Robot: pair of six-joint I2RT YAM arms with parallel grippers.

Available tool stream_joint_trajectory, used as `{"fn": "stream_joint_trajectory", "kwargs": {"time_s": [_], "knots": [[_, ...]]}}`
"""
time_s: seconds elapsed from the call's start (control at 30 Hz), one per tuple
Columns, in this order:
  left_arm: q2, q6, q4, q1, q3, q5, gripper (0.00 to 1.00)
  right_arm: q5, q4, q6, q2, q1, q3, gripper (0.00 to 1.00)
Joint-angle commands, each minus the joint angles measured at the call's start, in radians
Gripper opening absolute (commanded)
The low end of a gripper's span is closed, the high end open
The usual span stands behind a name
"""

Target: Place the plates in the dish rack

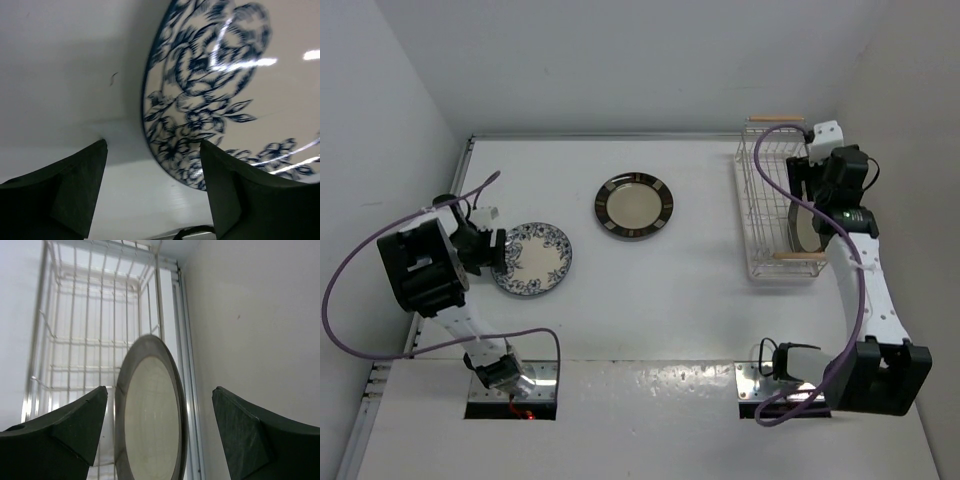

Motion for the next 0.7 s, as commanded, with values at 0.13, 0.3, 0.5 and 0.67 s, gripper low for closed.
{"fn": "stream_joint_trajectory", "kwargs": {"time_s": [0.13, 0.3, 0.5, 0.67], "knots": [[0.17, 0.087, -0.1, 0.0, 0.075, 0.31, 0.54, 0.008, -0.016, 0.021, -0.117, 0.085, 0.047, 0.85], [0.24, 0.12, -0.148, -0.02, 0.11, 0.368, 0.05, 0.029, -0.031, 0.036, -0.185, 0.146, 0.024, 0.85], [0.15, 0.18, -0.191, -0.102, 0.129, 0.423, 0.0, -0.249, -0.1, 0.228, -0.223, 0.246, 0.003, 0.83], [-0.075, 0.316, -0.268, -0.249, 0.139, 0.473, 0.0, -0.475, 0.088, 0.475, -0.164, 0.486, -0.162, 0.82]]}}
